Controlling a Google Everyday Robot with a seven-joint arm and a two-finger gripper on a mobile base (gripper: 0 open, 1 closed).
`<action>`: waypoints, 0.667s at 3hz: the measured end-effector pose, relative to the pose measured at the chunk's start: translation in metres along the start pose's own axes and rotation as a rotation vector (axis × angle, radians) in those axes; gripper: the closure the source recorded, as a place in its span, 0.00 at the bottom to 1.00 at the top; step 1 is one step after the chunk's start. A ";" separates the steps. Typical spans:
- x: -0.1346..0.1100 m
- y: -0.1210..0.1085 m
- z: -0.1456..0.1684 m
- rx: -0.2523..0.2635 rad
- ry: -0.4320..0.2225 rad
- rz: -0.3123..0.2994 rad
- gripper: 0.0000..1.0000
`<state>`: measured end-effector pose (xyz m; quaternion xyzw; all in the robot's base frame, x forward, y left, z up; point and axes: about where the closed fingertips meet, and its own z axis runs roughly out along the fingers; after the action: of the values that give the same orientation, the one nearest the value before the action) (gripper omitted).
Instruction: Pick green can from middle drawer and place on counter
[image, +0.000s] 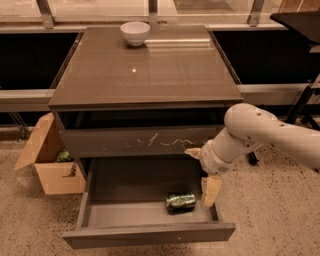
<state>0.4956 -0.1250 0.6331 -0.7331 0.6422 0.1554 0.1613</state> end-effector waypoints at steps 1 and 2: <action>0.012 -0.006 0.030 -0.012 -0.004 -0.012 0.00; 0.021 -0.012 0.057 -0.022 -0.006 -0.012 0.00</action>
Offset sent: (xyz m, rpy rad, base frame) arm 0.0225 0.0117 -0.0923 0.0043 0.0200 0.0202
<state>0.5087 -0.1169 0.5730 -0.7380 0.6356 0.1638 0.1563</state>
